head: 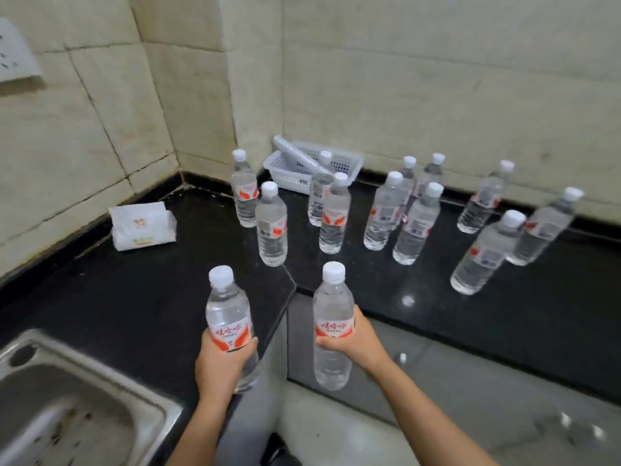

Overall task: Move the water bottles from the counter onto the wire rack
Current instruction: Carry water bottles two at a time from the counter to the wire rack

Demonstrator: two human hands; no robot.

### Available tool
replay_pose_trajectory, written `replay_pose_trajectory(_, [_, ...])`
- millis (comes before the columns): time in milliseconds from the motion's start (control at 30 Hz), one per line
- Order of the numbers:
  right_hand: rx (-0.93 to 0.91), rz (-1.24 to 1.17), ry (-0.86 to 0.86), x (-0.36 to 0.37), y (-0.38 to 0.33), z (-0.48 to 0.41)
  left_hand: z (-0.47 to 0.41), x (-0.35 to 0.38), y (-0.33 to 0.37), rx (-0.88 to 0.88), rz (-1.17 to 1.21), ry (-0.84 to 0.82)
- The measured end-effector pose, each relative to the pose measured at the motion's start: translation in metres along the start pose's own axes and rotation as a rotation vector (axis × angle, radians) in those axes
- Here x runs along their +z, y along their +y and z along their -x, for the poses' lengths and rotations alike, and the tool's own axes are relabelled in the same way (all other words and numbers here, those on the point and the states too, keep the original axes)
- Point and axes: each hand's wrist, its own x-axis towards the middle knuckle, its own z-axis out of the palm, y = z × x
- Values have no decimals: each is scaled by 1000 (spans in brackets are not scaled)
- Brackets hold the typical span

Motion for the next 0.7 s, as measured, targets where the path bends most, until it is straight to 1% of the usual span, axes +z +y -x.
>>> replay_pose_trajectory(100, [46, -64, 147, -49, 21, 76, 60, 29, 4, 95, -21, -213])
replay_pose_trajectory(267, [95, -136, 441, -114, 46, 193, 155, 75, 22, 234, -53, -547])
replay_pose_trajectory(400, [102, -172, 628, -156, 62, 267, 212, 114, 42, 370, -103, -779])
replay_pose_trajectory(567, [134, -184, 872, -206, 79, 328, 264, 169, 56, 470, -116, -979])
replay_pose_trajectory(700, [168, -167, 999, -257, 88, 356, 288, 225, 73, 533, -117, -1077])
